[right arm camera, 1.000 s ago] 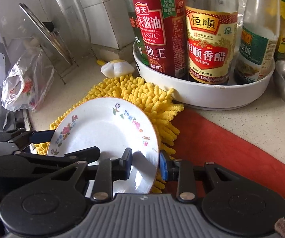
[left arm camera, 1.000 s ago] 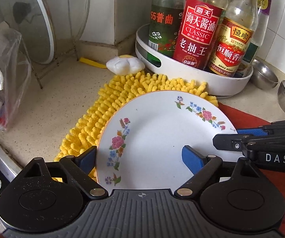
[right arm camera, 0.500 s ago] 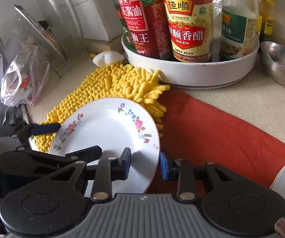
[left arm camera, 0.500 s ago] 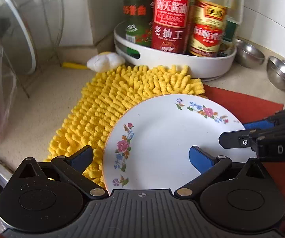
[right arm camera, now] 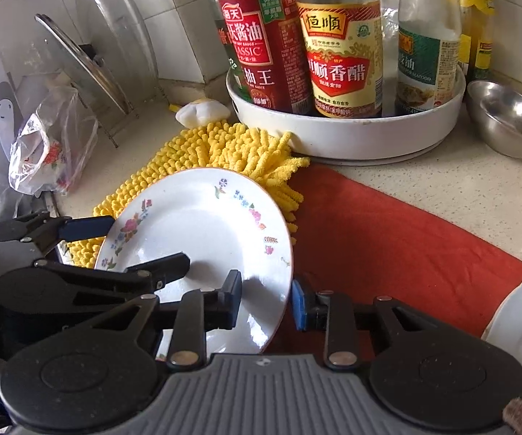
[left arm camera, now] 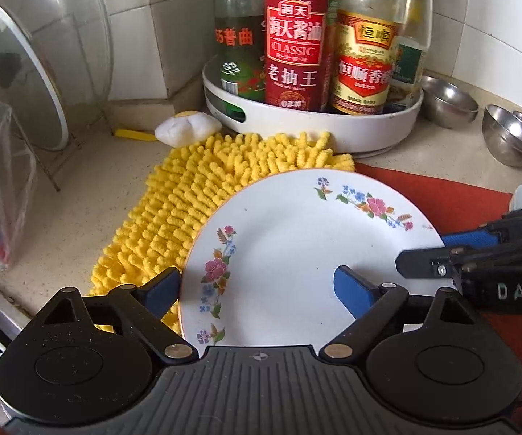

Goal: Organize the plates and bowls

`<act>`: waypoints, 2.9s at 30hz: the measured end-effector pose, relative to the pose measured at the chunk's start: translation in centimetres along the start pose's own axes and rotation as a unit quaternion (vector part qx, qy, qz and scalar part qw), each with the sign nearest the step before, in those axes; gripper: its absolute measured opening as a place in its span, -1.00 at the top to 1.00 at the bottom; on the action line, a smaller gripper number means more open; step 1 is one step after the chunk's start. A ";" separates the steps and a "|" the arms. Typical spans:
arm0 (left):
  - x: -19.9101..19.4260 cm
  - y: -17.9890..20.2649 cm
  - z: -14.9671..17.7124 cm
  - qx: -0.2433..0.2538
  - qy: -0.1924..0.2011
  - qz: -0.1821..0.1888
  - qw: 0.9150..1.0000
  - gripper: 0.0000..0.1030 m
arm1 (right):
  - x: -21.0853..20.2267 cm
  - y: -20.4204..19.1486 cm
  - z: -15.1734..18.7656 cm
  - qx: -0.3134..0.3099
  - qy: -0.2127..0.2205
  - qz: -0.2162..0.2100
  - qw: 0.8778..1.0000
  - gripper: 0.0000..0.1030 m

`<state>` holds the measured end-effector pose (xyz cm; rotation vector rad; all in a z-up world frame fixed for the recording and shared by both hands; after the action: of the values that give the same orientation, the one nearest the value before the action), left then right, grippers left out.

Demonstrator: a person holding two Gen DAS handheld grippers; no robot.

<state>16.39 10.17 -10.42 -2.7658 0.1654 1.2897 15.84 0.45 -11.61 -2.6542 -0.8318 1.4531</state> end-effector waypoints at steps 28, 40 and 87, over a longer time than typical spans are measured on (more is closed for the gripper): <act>-0.6 1.6 0.6 0.018 -0.004 -0.020 1.000 -0.76 | -0.6 1.2 1.1 0.022 0.003 0.010 1.000 0.46; -0.4 2.2 0.7 0.018 -0.010 -0.029 0.999 -0.73 | -1.0 1.7 1.7 0.030 0.003 0.002 1.000 0.46; -0.6 5.6 -0.3 -0.001 -0.007 -0.006 1.000 -0.75 | -3.5 5.3 2.1 0.091 0.001 -0.009 0.996 0.50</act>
<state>15.44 4.62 -9.94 -2.7556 0.1457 1.3060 15.07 -6.12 -11.39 -2.5073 -0.6856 1.4461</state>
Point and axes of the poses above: each gripper's, at about its wrist camera, not at the fingertips, and x roughly the way its jaws point, y to its right, z to its underside, the point moved 7 cm from there along x, roughly the way its jaws point, and after that the axes turned 2 degrees about -x, right-handed, at the moved point
